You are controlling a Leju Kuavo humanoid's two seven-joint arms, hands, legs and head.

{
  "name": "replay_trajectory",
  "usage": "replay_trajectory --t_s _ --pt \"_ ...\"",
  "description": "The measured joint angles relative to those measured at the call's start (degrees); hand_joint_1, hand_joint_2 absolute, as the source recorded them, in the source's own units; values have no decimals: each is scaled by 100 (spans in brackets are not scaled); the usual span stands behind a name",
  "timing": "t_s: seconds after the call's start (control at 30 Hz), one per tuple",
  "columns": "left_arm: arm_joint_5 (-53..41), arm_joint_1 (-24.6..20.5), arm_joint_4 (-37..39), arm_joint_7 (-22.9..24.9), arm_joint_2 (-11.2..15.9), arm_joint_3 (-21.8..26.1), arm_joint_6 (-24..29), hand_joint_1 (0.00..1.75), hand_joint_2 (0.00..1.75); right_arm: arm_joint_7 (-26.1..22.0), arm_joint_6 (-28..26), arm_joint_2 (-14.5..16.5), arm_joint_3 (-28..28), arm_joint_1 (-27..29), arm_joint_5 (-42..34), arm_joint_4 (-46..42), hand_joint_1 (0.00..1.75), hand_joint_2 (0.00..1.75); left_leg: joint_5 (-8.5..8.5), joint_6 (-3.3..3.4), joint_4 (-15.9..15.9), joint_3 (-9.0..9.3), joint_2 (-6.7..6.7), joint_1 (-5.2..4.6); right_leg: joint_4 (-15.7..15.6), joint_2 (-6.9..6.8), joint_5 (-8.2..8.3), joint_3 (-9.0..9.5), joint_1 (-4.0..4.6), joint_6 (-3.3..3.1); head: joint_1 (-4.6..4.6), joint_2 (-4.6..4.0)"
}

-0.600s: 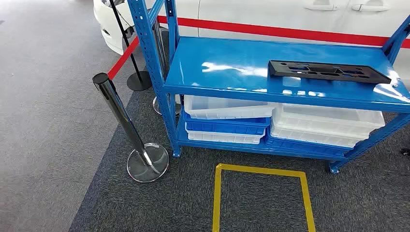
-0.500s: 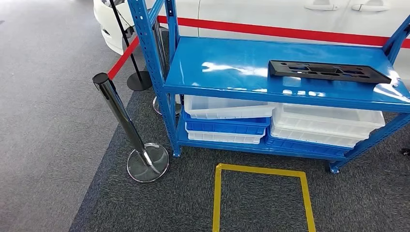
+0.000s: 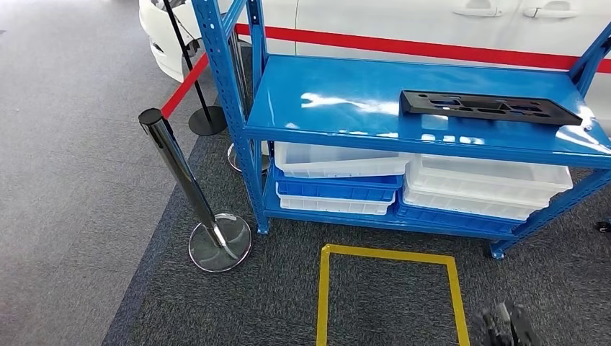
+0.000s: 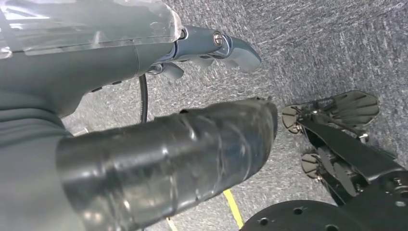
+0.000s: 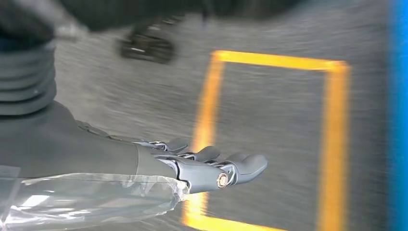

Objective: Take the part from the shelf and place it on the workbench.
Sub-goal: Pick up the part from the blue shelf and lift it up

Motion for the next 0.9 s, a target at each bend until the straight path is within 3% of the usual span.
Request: replay_trajectory --t_s 0.4,0.7,0.9 --pt "321 -161 114 167 -164 178 35 0 0 -312 105 -292 1082 -1745 -391 -1126 0 0 4 1 3 6 -6 3 3 -6 0 -1 3 0 -2 0" --pt "556 -201 177 244 -269 247 35 0 0 -275 -657 -342 2106 -2320 -71 -2386 0 0 4 1 4 5 -6 3 2 -6 0 -3 3 0 -2 0" --pt "667 -216 202 257 -334 253 47 0 0 -117 -1298 -373 2598 -2456 583 -3036 0 0 4 1 5 5 -6 3 2 -6 0 -5 3 0 -2 0"
